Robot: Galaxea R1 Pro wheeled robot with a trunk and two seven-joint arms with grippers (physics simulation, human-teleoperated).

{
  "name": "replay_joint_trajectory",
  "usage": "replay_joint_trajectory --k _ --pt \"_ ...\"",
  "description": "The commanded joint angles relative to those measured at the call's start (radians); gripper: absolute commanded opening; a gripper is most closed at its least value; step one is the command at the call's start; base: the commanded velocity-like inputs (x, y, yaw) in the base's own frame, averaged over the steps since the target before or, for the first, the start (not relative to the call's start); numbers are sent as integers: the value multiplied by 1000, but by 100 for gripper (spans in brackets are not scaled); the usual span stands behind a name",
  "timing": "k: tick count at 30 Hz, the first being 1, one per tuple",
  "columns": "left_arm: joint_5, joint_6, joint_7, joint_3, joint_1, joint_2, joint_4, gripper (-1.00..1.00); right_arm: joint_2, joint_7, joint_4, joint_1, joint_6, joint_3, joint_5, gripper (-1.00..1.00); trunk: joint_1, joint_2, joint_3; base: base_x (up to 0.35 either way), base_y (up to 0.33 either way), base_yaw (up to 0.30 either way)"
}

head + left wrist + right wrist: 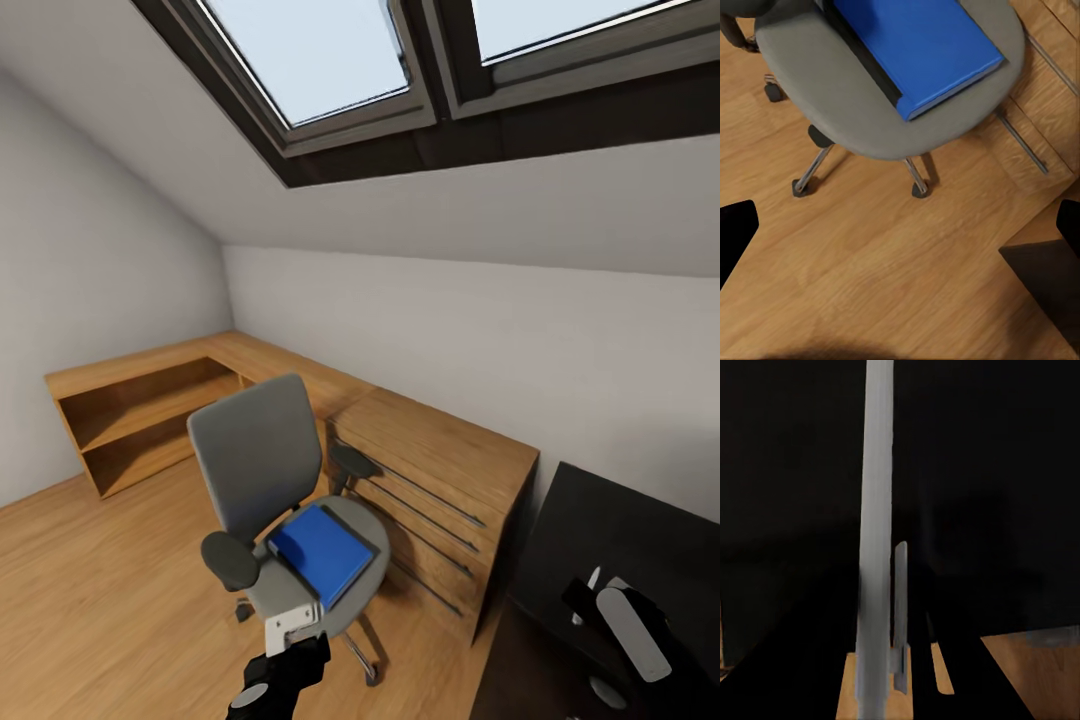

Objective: In the bedroom, organize the workspace by keeping the computer under the desk, ensuring the monitor is on the desk, placing the keyboard on the desk next to the monitor, placing the mouse on the desk next to the keyboard, moving the folder from the swivel chair onto the desk next to the mouse, stacking the notebook on top of the folder with the pen on top of the notebook, and positioning the swivel chair next to the desk.

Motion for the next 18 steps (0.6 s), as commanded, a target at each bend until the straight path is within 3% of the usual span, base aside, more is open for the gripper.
replay_joint_trajectory --k 1,6,8,18 --pt "1 6 6 -2 -1 1 -2 100 0 -4 1 -1 3 0 -7 -100 1 -1 -1 253 0 0" --pt "2 7 6 -2 -1 1 -4 100 -1 18 39 -10 4 1 -4 -100 1 -1 -1 296 0 0" --pt "2 7 6 -2 -1 1 -5 100 -2 23 110 -50 2 2 -2 -100 1 -1 -1 188 0 0" --pt "2 6 6 -2 -1 0 -9 100 0 25 196 -86 -11 7 42 -100 1 -1 -1 33 0 0"
